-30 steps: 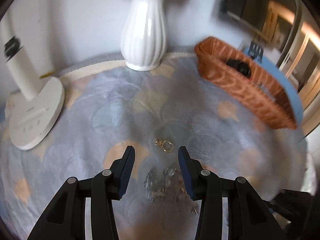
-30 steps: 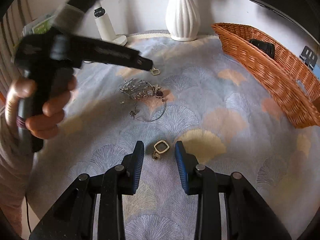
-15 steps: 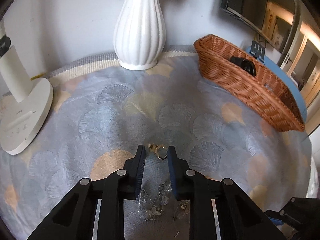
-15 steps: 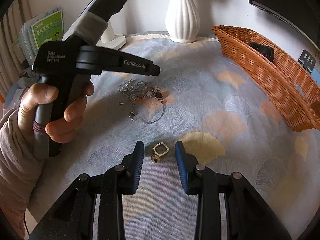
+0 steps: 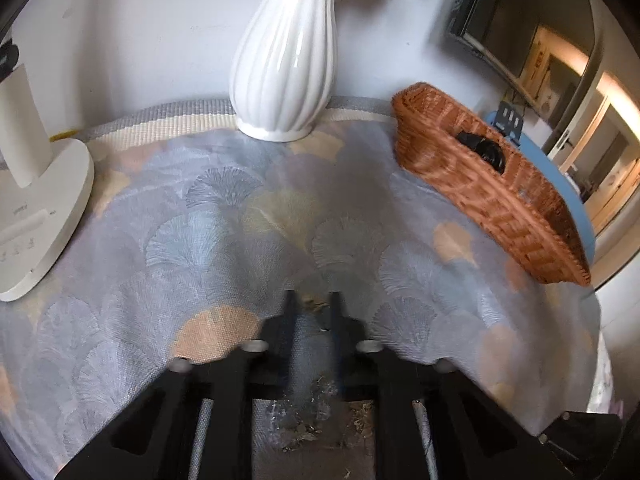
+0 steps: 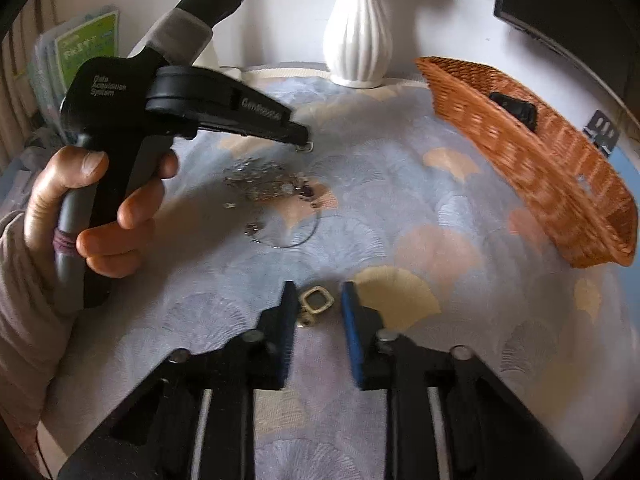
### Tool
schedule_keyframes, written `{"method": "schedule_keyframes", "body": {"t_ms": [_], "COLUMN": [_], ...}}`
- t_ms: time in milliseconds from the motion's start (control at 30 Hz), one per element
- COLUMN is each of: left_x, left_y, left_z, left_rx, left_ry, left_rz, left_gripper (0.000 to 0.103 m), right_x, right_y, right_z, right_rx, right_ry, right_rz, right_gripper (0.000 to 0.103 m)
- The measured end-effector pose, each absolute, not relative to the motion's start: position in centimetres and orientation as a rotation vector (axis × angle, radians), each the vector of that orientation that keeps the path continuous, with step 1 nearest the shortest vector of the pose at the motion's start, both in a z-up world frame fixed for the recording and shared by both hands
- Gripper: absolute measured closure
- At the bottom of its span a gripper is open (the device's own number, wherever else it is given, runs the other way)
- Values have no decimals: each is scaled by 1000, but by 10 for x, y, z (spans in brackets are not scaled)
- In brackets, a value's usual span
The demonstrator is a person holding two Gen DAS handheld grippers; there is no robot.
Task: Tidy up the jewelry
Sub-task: 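Grasp the gold square pendant with the right gripper while the left grasps silver jewelry, then carry both items over the basket and open both grippers to drop them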
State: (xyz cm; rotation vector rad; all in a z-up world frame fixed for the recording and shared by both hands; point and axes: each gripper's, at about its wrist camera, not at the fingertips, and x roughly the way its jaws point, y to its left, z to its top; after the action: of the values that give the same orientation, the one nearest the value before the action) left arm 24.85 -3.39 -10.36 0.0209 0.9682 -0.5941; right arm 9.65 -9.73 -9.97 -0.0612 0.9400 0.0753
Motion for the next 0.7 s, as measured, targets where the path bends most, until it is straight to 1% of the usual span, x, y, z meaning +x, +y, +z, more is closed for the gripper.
{"method": "schedule_keyframes", "body": {"t_ms": [100, 333, 433, 700], "left_x": [247, 241, 235, 201], "left_y": [-33, -6, -2, -21], "left_z": [-101, -81, -71, -21], "left_rx": [14, -185, -230, -193], "left_ry": [958, 895, 875, 799], "left_rz": [-605, -775, -827, -894], "left_gripper": [95, 95, 95, 95], "right_x": [95, 73, 58, 23], "right_y": [-101, -124, -140, -215], "right_z": [-99, -87, -79, -22], "right_rx": [-44, 46, 57, 93], "right_ry": [937, 909, 895, 788], "right_rz": [75, 116, 104, 5], "right_gripper": [84, 84, 84, 84]}}
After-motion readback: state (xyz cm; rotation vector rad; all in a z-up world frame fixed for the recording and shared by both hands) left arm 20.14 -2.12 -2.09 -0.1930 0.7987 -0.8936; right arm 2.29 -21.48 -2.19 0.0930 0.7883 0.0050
